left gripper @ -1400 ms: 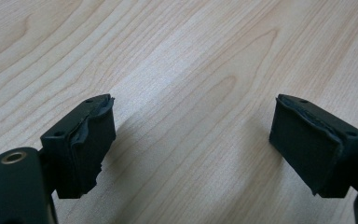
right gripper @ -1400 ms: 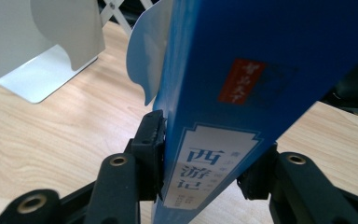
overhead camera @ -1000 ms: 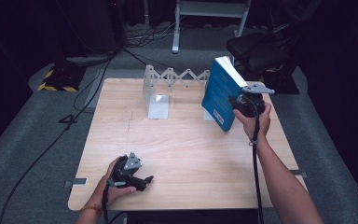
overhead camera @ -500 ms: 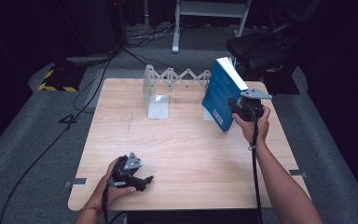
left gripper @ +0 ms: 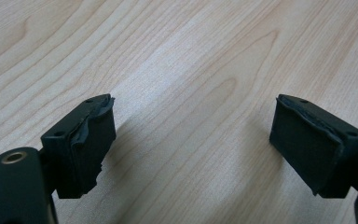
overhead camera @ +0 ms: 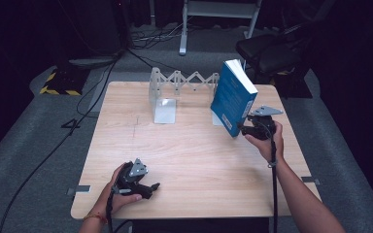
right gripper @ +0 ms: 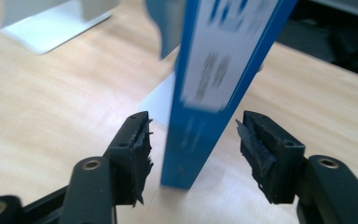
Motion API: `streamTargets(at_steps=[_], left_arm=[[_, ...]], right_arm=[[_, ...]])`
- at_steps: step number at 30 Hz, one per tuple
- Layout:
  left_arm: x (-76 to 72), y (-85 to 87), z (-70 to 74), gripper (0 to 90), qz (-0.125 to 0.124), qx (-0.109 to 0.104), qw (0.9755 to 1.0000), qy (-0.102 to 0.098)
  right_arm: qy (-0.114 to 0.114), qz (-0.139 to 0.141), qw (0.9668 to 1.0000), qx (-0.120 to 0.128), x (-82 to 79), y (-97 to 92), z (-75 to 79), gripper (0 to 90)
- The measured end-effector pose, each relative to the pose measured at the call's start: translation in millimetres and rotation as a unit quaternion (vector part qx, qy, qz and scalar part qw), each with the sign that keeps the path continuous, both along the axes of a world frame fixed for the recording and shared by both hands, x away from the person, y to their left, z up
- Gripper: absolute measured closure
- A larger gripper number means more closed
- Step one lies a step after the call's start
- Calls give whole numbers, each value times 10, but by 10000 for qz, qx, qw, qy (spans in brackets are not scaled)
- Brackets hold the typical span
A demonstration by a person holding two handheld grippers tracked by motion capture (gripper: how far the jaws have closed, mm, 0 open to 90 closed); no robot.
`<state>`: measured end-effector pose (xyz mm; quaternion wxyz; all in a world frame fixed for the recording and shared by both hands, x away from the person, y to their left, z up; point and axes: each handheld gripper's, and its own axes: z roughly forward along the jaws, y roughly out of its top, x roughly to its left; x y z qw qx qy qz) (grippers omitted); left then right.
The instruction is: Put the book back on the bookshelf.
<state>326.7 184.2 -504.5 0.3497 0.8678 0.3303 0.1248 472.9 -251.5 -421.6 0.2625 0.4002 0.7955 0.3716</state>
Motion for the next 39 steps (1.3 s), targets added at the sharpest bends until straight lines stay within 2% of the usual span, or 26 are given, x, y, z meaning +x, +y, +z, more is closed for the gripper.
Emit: streamTargets(at_steps=[5,10,11,14,18,24,30,35,39], left_arm=[[-2,-2,-1,146,4,-16,10000,15],[-2,-1,-1,146,6,-8,10000,8],[-3,-2,-1,146,4,-13,10000,12],[-3,-1,0,146,3,-4,10000,5],[-4,-2,0,146,11,-6,10000,5],[-4,-2,0,146,14,-1,10000,0],[-6,-2,1,146,24,12,10000,-8],[-6,-3,1,146,29,9,10000,-8],[-11,-4,0,146,50,4,10000,-1]], right_arm=[[270,273,9990,-219,-128,-90,-70,361],[445,727,9953,-457,-315,-192,-140,333],[449,830,9941,-531,-367,-222,-154,331],[473,907,9925,-670,-483,-289,-184,319],[516,1060,9904,-722,-638,-423,-230,311],[610,1262,9873,-743,-848,-640,-317,287],[607,1394,9863,-636,-1044,-863,-400,280],[636,1307,9876,-592,-1167,-1032,-475,271],[685,1146,9902,-413,-1237,-1198,-552,267]])
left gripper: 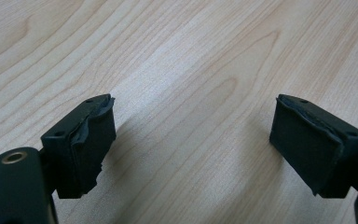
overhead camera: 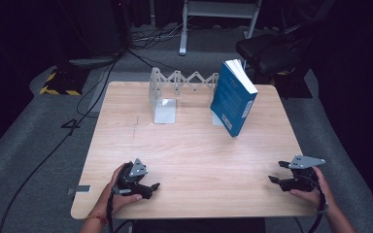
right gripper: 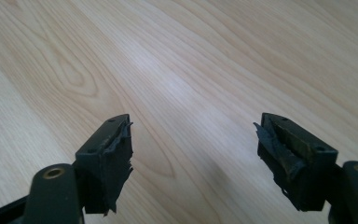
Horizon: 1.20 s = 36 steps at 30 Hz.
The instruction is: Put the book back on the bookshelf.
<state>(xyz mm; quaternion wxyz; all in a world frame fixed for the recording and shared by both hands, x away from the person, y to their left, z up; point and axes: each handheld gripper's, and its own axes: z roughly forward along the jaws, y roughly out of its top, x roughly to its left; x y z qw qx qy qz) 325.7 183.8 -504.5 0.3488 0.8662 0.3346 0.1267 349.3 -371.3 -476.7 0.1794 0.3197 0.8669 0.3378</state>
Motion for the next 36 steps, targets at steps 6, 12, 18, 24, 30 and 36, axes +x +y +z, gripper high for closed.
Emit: streamTargets(at_steps=[6,12,18,24,30,36], left_arm=[[0,0,0,146,2,-1,10000,0],[-1,1,0,146,0,7,10000,-2],[-1,2,1,146,-2,9,10000,-1],[-1,1,0,146,3,2,10000,-1],[2,4,2,146,-15,27,10000,-14],[4,-2,-1,145,-9,-5,10000,2]], right_arm=[[28,-268,9992,309,-70,-230,-146,260],[40,-437,9982,404,-123,-370,-253,225],[111,-602,9968,517,-141,-427,-271,210],[129,-639,9964,533,-136,-427,-274,203],[126,-762,9957,517,-122,-397,-275,193],[125,-783,9955,517,-119,-393,-275,191]])
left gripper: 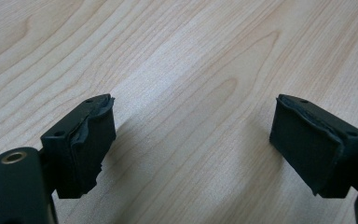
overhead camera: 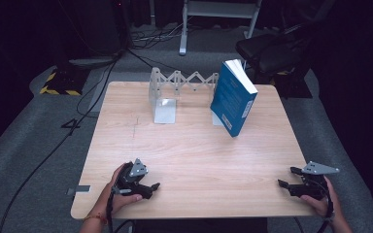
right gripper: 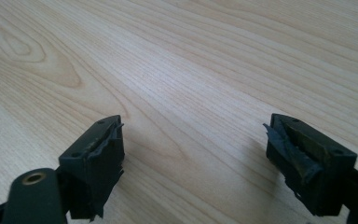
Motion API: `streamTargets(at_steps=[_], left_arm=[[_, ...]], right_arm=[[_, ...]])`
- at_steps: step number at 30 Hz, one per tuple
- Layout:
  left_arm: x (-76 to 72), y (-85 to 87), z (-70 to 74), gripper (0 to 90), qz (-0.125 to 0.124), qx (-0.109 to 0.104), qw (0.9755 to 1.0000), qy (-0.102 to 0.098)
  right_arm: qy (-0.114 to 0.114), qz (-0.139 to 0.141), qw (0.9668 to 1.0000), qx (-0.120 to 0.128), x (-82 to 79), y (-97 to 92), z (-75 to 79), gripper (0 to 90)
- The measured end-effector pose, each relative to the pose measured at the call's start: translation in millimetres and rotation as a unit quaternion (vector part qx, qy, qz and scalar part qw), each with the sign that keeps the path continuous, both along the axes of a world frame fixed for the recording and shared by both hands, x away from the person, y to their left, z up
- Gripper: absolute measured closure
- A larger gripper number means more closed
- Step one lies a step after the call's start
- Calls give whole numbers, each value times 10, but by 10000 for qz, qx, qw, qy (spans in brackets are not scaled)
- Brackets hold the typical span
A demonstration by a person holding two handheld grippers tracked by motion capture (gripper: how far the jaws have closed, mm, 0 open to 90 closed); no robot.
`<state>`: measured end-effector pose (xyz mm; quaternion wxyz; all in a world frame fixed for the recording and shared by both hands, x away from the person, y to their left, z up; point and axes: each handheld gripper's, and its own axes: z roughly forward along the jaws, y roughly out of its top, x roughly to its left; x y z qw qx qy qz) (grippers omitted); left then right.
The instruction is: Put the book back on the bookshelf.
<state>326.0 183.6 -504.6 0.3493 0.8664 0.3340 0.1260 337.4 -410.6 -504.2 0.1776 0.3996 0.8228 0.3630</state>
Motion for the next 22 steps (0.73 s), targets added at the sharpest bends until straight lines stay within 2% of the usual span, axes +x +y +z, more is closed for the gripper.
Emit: streamTargets(at_steps=[22], left_arm=[[25,-12,0,142,-13,-5,10000,9]], right_arm=[[15,-22,10000,-12,27,18,-2,168]])
